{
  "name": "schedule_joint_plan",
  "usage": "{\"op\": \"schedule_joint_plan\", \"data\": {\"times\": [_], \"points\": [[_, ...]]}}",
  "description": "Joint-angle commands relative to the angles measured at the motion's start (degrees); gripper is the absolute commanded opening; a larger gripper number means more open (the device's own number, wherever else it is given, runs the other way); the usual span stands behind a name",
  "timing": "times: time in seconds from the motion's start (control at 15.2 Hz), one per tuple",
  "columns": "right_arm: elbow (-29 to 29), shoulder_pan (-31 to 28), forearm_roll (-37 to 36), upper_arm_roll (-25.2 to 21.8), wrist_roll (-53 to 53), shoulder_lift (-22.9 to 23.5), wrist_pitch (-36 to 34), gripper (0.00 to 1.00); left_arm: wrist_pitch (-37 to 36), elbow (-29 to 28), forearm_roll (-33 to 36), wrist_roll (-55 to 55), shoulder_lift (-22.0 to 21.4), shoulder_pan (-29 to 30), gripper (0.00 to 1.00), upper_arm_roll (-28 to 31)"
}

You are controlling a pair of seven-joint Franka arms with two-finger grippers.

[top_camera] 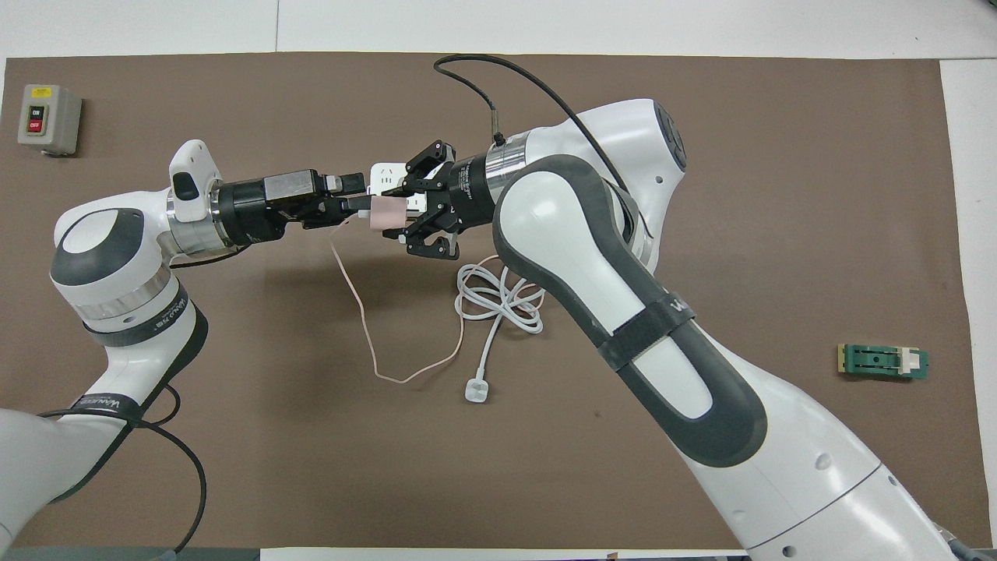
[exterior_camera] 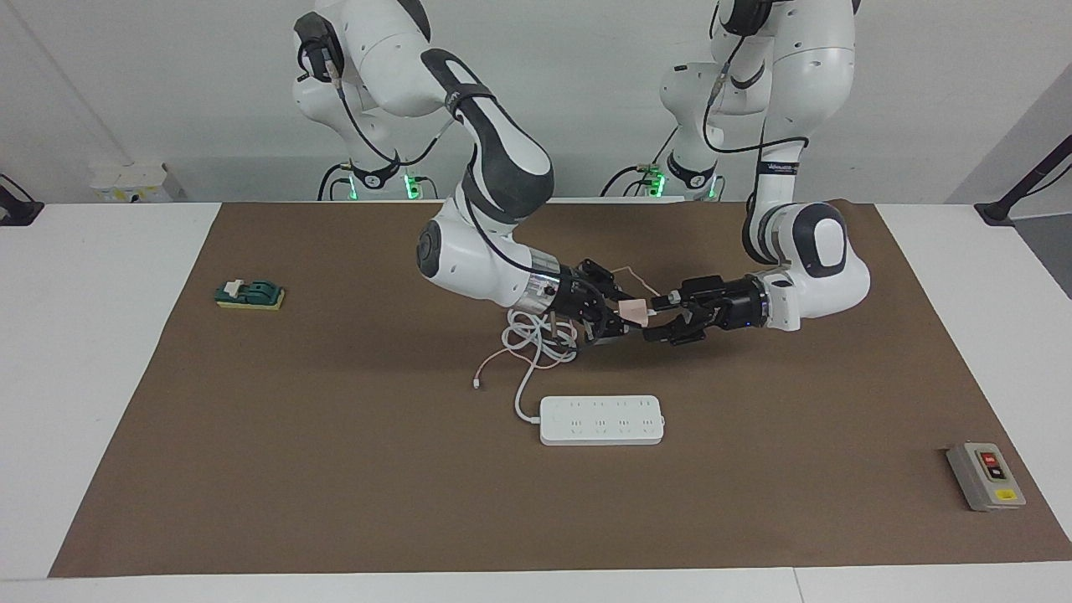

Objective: Plug charger into power strip
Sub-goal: 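Pass the pink charger from the right gripper into the left gripper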

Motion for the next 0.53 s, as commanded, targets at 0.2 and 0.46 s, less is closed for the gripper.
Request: {"op": "schedule_joint_plan", "data": {"times": [0.2,0.46], "points": [[1.37,0.13,-0.42,-0.09,-1.62,1.00,0.46,0.00,0.28,-1.51,1.56,0.86,-1.70,-0.58,0.95,0.61],[1.37,0.04,-0.33,-0.09,-1.62,1.00,0.46,0.00,-0.07,-2.66,3.58,0.86,-2.84,-0.05,0.95,0.70]]}}
